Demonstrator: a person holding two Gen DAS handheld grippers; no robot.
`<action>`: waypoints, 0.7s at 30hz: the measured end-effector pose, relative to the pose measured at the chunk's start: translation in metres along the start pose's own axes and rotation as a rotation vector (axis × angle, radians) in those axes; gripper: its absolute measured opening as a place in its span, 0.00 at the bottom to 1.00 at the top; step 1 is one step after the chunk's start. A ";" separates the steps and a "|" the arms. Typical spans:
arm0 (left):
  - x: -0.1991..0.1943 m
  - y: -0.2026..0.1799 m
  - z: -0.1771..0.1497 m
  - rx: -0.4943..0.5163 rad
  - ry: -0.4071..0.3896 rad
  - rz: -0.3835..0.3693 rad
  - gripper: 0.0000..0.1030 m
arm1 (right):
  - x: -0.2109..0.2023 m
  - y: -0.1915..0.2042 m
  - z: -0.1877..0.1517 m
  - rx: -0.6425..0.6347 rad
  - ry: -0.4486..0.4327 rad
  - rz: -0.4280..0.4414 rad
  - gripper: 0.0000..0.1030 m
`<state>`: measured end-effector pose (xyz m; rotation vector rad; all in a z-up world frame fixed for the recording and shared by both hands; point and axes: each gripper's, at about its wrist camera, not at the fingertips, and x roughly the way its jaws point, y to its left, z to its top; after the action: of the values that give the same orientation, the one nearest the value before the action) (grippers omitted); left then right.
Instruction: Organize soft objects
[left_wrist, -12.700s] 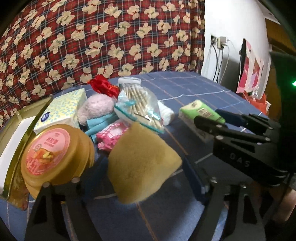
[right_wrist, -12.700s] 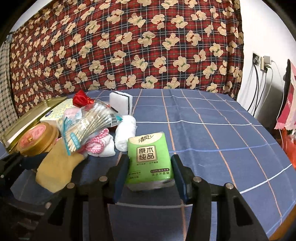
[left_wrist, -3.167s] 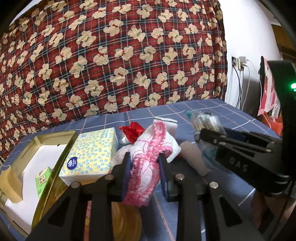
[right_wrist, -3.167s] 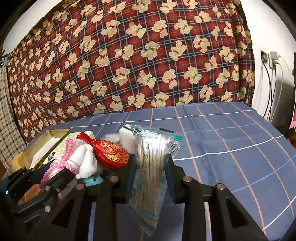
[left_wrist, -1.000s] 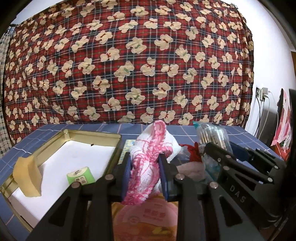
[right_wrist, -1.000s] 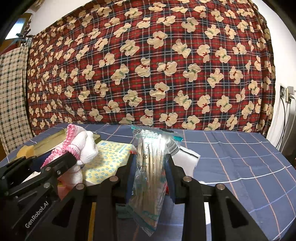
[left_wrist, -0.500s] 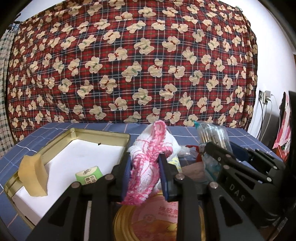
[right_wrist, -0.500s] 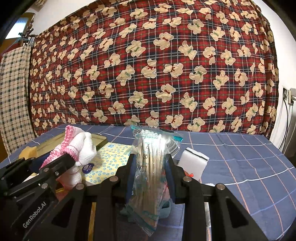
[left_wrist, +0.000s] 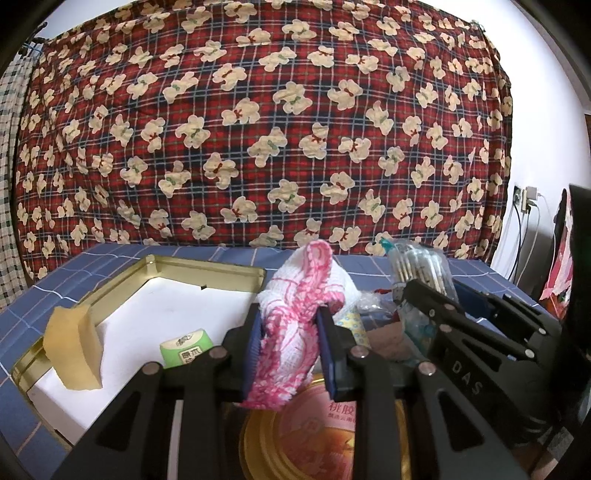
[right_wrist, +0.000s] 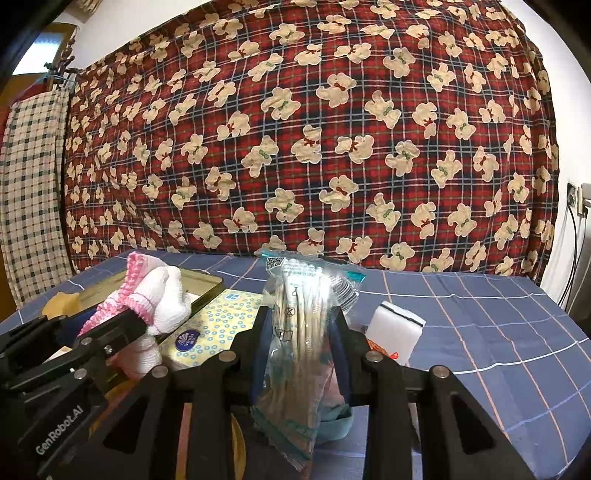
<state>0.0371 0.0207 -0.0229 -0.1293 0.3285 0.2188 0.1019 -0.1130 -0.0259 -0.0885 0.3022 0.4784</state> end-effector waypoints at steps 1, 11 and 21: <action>-0.001 0.002 0.000 -0.004 0.001 -0.004 0.26 | 0.000 0.000 0.000 -0.001 0.000 0.000 0.32; 0.002 0.007 0.000 -0.016 0.014 -0.015 0.26 | 0.008 0.008 0.000 -0.017 0.027 0.046 0.32; 0.003 0.011 0.002 -0.020 0.036 -0.011 0.26 | 0.017 0.019 0.002 -0.031 0.056 0.089 0.33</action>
<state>0.0383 0.0327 -0.0229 -0.1550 0.3618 0.2090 0.1080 -0.0883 -0.0298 -0.1193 0.3542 0.5694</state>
